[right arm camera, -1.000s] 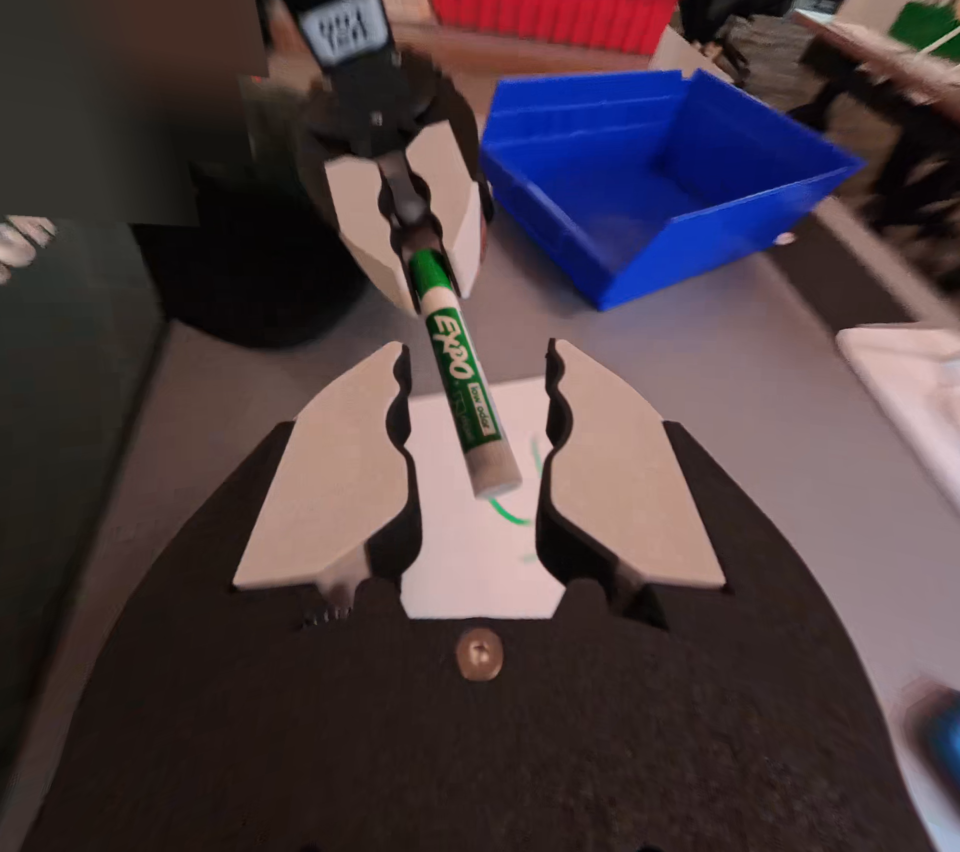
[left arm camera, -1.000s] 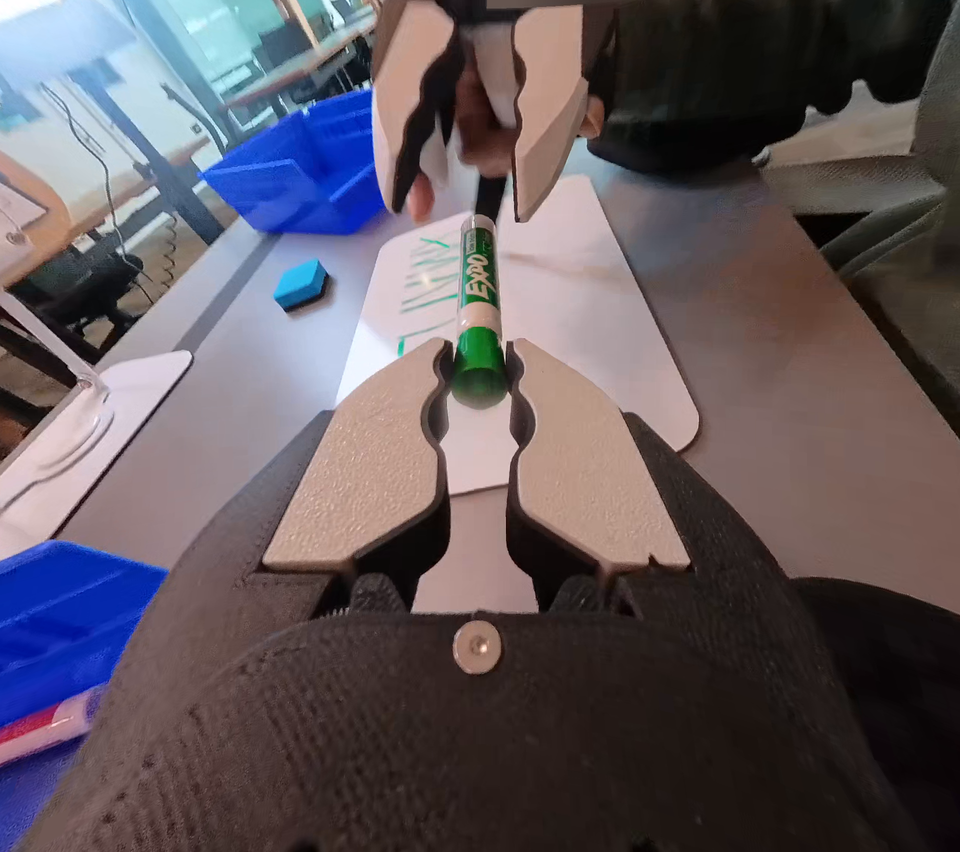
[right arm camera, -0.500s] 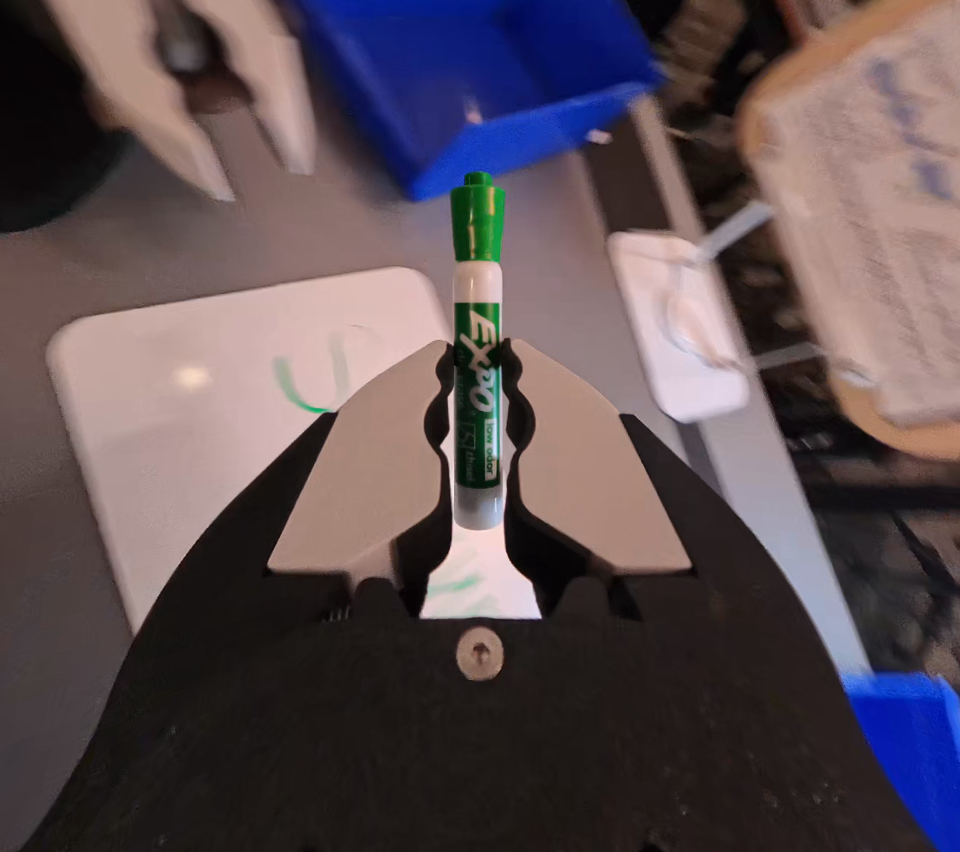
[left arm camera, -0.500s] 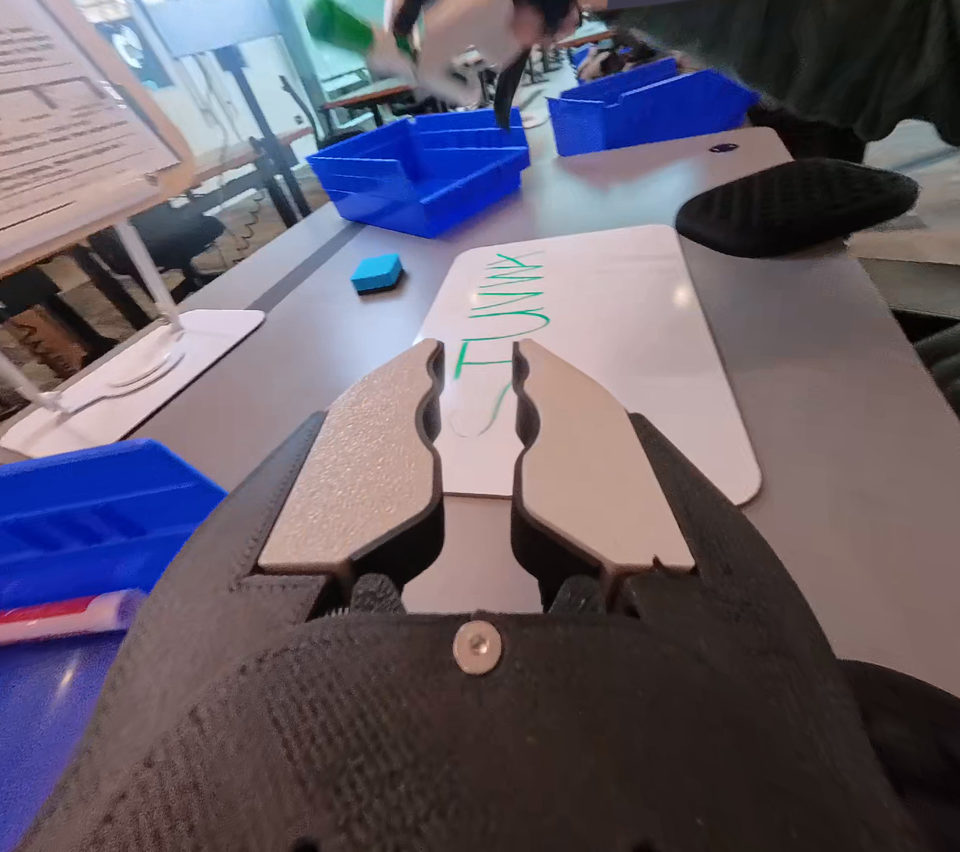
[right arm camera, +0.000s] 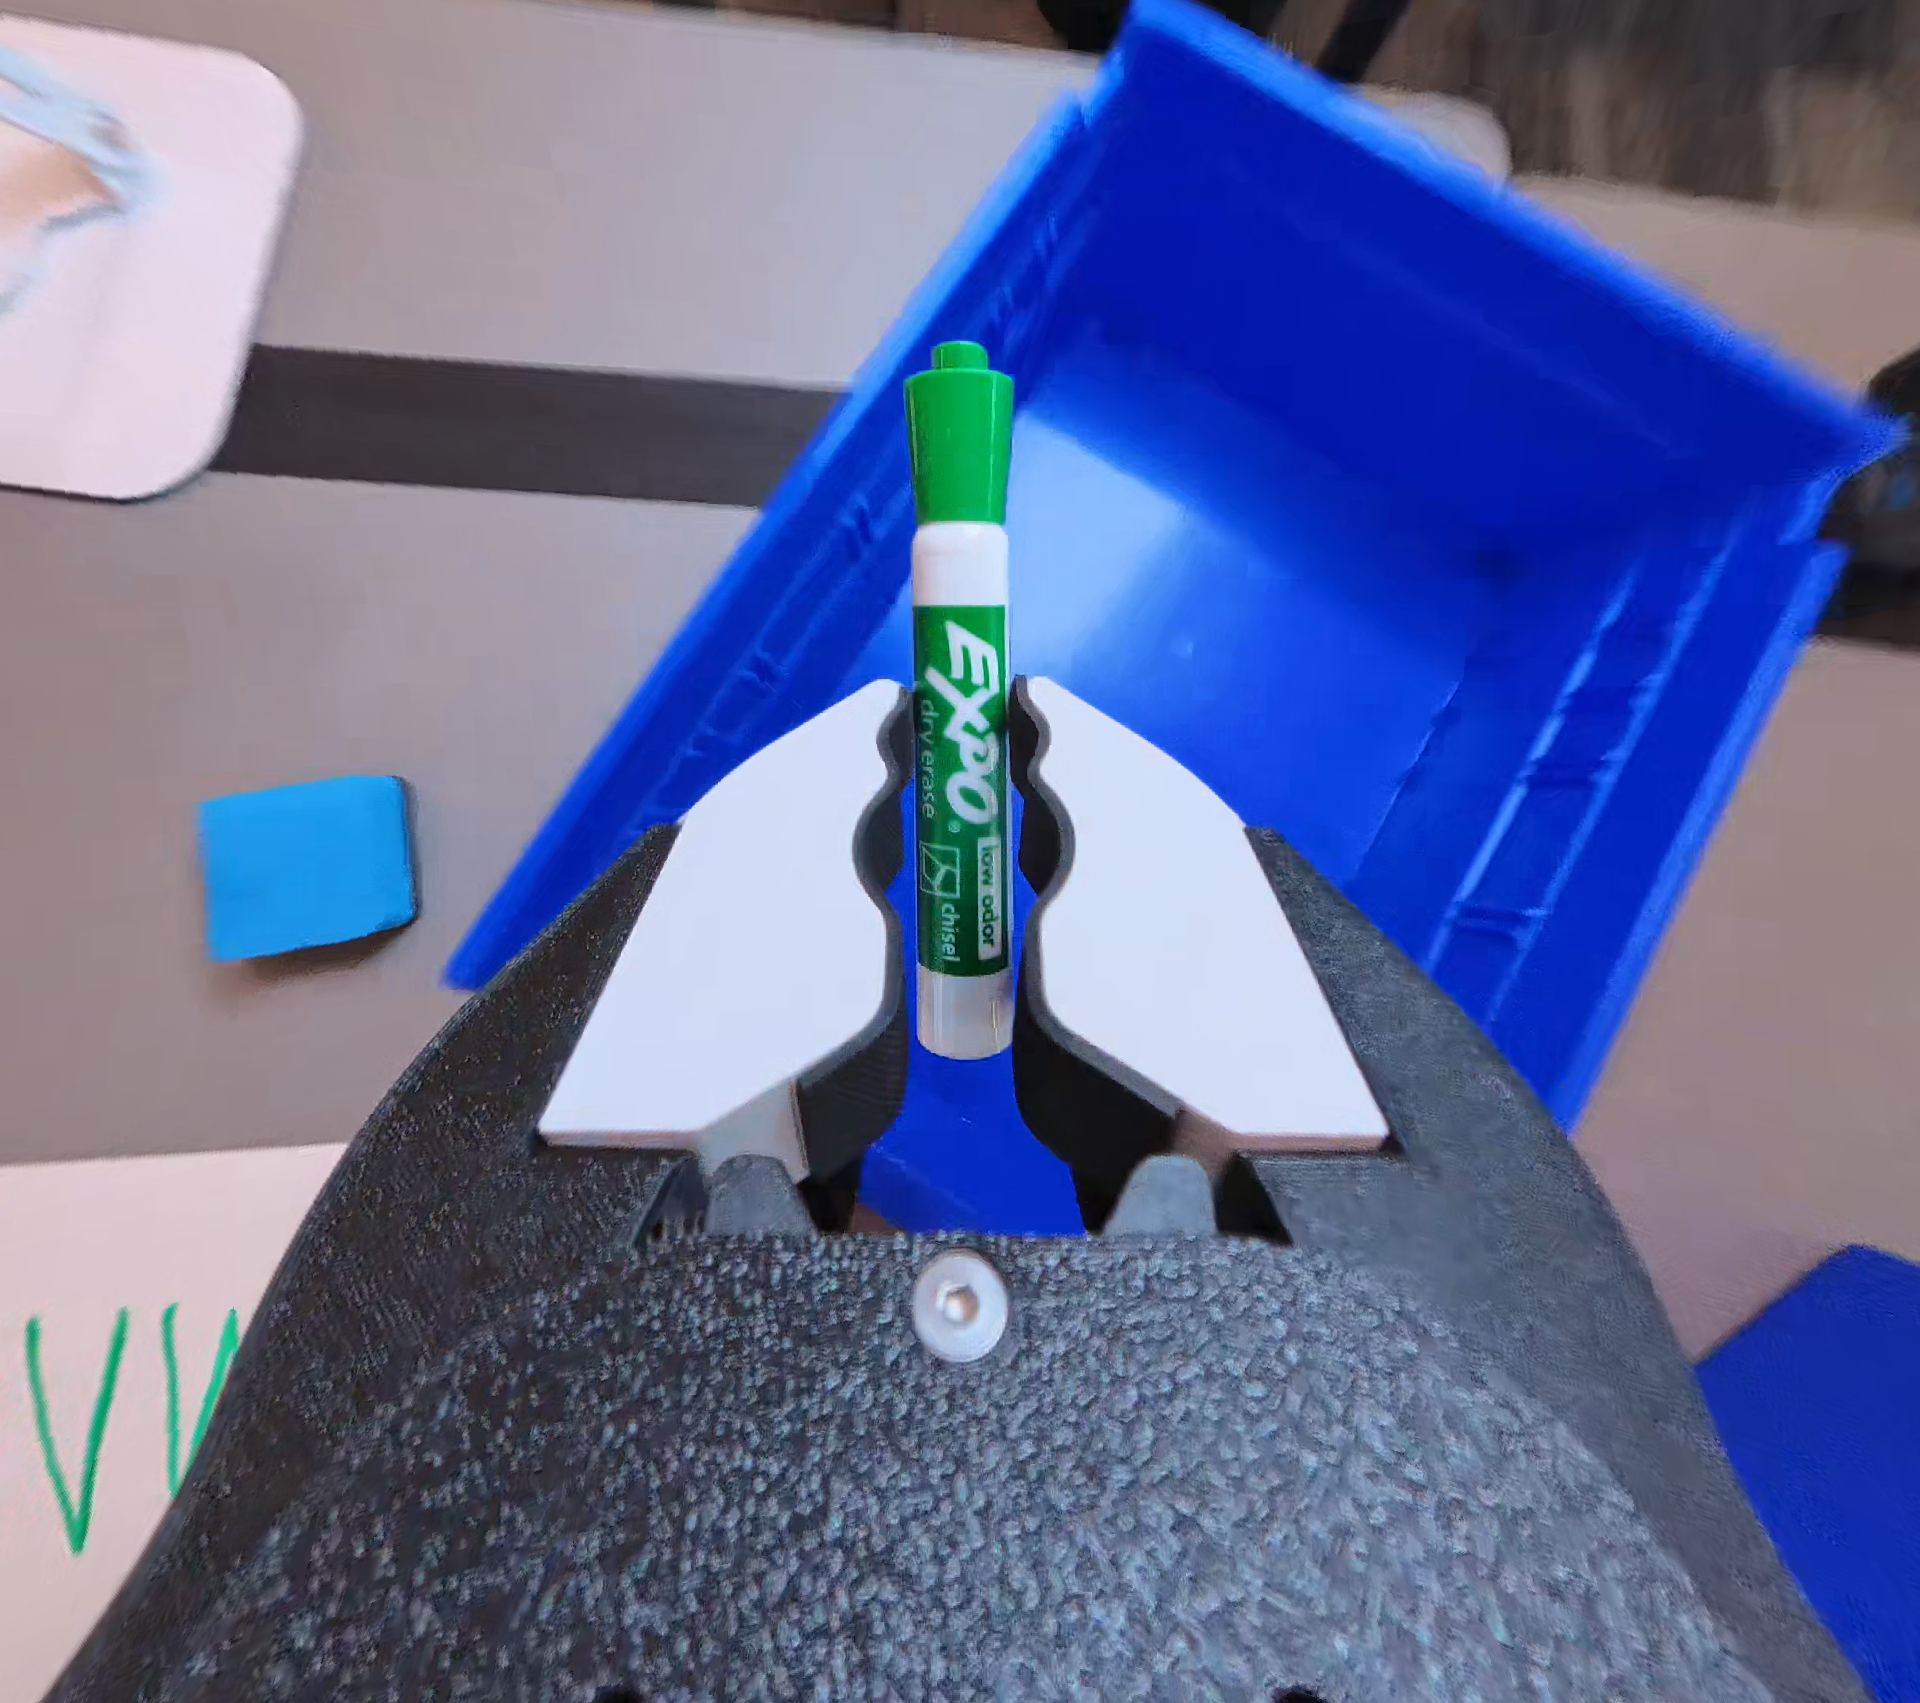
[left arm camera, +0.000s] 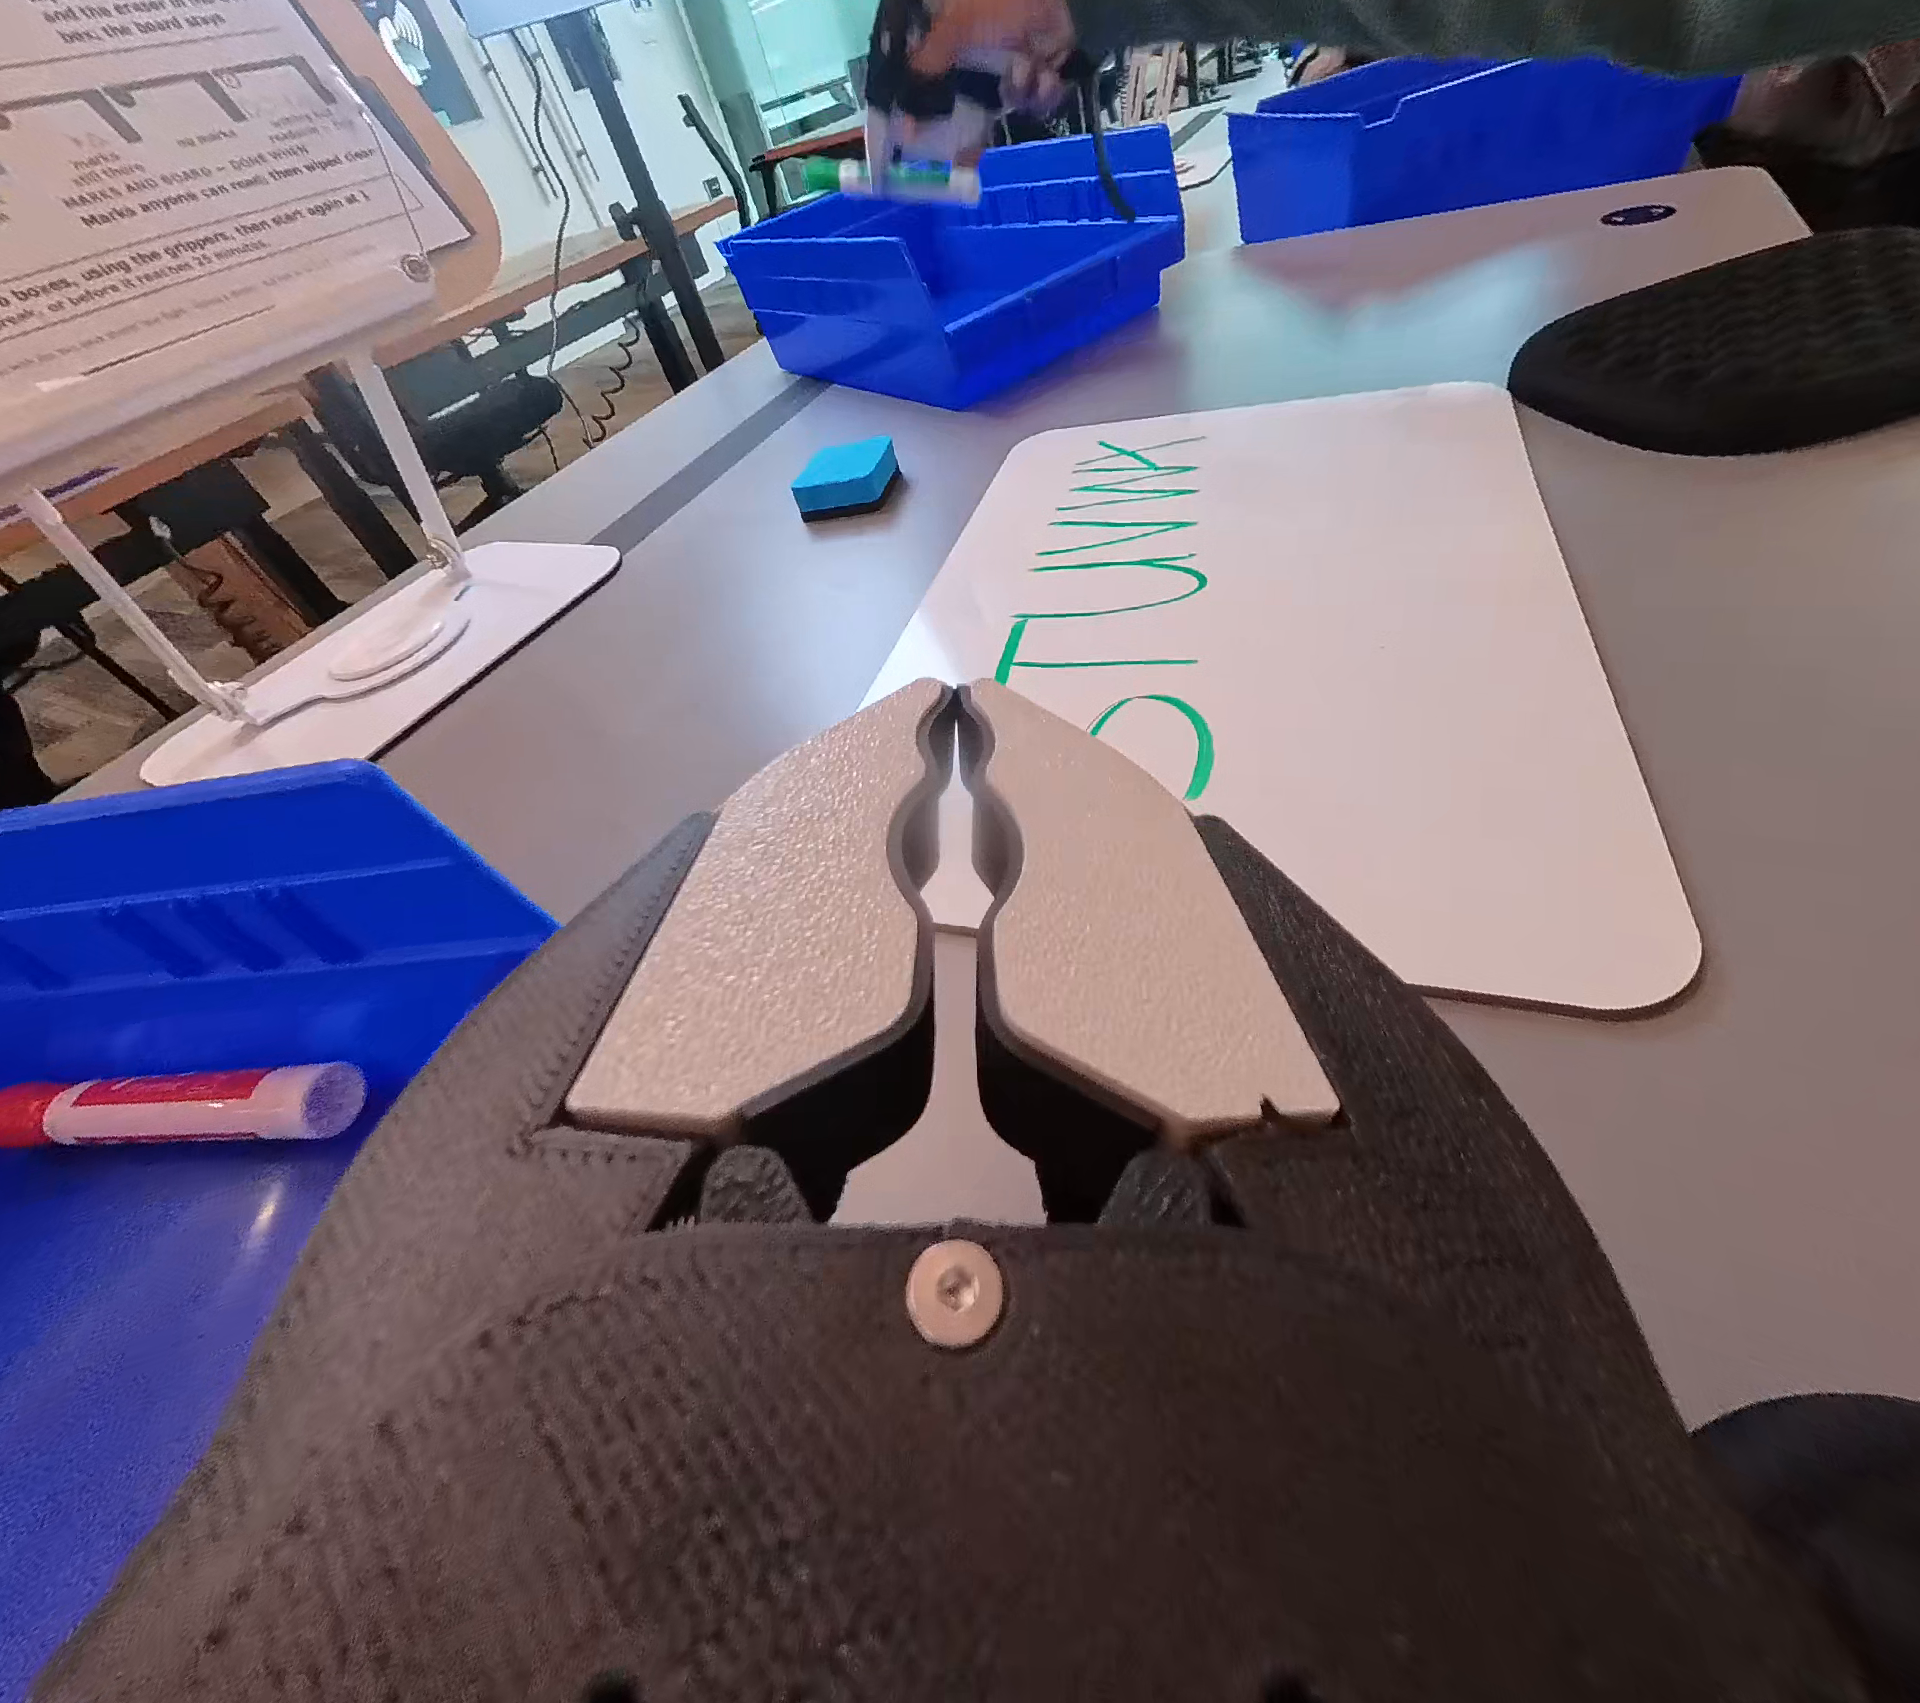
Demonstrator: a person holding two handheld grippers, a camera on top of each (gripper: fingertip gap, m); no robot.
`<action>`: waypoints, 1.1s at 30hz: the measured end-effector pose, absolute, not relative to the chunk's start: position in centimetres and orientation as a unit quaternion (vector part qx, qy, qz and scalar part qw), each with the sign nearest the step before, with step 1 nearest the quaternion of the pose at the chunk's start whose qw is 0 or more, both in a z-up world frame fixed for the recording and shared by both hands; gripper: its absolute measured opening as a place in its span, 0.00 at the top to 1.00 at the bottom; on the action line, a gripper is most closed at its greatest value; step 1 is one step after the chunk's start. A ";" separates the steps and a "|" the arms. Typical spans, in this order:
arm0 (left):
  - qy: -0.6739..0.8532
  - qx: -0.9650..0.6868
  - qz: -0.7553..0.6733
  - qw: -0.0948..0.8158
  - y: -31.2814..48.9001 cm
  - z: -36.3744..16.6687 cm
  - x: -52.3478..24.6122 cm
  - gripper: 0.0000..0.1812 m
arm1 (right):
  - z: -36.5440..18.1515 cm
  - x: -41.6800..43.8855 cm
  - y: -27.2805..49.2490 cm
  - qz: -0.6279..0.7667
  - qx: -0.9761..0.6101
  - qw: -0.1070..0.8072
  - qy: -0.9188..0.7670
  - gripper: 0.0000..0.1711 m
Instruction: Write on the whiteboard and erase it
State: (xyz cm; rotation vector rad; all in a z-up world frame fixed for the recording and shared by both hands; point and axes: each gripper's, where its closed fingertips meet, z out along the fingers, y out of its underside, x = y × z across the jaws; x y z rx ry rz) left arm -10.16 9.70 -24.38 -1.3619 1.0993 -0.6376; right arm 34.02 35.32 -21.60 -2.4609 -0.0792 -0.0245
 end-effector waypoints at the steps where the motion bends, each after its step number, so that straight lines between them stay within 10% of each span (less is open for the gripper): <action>1: 0.478 -0.582 -0.270 0.600 9.6 -24.3 -10.1 1.00 | -23.8 34.5 35.4 -0.008 -0.950 0.313 -0.016 0.90; 8: 0.492 -0.571 -0.261 0.603 9.3 -24.5 -10.0 1.00 | -31.7 36.2 36.0 -0.024 -0.972 0.235 -0.001 0.90; 17: 0.497 -0.579 -0.272 0.587 9.4 -25.5 -9.6 1.00 | -18.1 24.6 35.3 0.018 -0.893 0.393 -0.220 0.69; 33: 0.545 -0.538 -0.271 0.583 6.8 -25.7 -8.8 1.00 | -31.5 14.1 31.0 0.067 -0.941 0.233 -0.235 0.72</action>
